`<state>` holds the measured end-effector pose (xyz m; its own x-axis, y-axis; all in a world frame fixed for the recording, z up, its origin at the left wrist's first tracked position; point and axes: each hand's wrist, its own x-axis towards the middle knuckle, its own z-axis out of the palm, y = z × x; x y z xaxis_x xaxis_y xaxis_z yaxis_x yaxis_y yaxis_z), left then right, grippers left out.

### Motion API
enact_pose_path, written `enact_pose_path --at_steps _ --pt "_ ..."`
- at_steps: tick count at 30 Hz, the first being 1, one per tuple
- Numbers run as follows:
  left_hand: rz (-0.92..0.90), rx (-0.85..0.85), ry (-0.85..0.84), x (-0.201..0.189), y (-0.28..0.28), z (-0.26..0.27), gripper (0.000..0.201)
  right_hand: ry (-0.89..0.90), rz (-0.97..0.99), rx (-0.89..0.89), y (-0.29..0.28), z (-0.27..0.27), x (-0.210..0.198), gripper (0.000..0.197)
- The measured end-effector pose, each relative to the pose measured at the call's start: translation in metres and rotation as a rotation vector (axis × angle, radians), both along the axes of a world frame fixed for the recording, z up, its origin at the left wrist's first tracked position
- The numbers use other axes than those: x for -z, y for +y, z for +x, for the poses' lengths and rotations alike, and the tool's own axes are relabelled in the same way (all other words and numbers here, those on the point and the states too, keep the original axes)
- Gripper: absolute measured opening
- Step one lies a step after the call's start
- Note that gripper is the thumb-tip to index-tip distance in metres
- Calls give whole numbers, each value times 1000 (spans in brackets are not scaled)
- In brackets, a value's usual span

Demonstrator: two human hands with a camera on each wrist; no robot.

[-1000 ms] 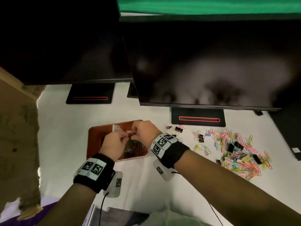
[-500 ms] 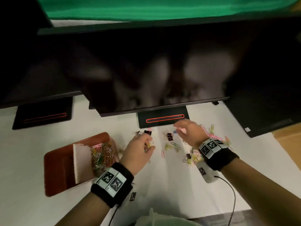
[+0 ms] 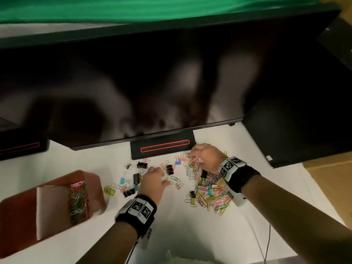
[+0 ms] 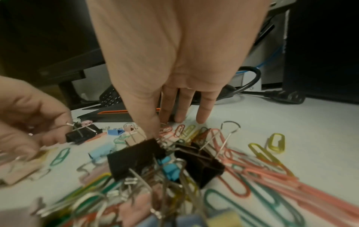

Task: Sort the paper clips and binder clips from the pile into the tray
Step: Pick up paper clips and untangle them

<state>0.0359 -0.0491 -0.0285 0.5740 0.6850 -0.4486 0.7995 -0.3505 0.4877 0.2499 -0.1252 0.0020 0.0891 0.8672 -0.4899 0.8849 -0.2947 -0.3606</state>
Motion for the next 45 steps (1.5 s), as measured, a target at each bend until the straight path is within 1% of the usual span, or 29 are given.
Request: enact_pose_path --at_steps 2,4,5,8,11,13,16,17,19,21,23,26,31,33,37,39,42,43,45 --pt "32 6 -23 2 -2 1 16 2 0 -46 -1 3 5 49" --pt "60 23 -58 5 -4 0 6 19 17 -46 -4 3 9 45" --pt "64 36 -78 6 -5 -2 4 29 21 -40 -6 3 11 42" --pt "79 114 -107 10 -4 -7 9 56 25 -34 -11 1 16 33" --pt "82 249 -127 10 -8 -7 5 74 50 -12 -16 2 18 24" --pt "86 296 -159 8 -10 -3 5 66 47 6 -18 1 18 23" --pt "111 306 -166 8 -12 8 23 59 36 46 -18 -2 16 22" --pt "116 302 -154 8 -12 11 25 67 32 74 -18 -3 14 23" --pt "130 289 -149 9 -11 14 22 90 16 127 -18 -5 13 31" --pt "134 270 -150 11 -11 14 15 81 -18 124 -15 -6 13 34" --pt "138 268 -134 13 -12 13 10 49 -61 92 -11 -8 11 30" --pt "144 291 -95 14 -12 13 9 10 -120 62 -7 -12 9 28" --pt "197 361 -74 10 -13 9 8 -4 -130 65 -5 -17 9 26" --pt "180 341 -76 9 -15 7 11 -4 -126 70 -5 -19 9 26" --pt "138 280 -146 5 -12 5 18 9 -119 87 -7 -21 7 28" --pt "160 196 -208 -4 -5 1 16 -5 -114 93 -8 -23 7 28" --pt "201 25 -276 -20 7 -13 14 -10 -123 96 -7 -24 7 28" --pt "186 -12 -274 -23 9 -18 15 -11 -129 95 -6 -25 6 28" --pt "122 -37 -210 -23 5 -27 19 -6 -129 96 -5 -26 6 28"
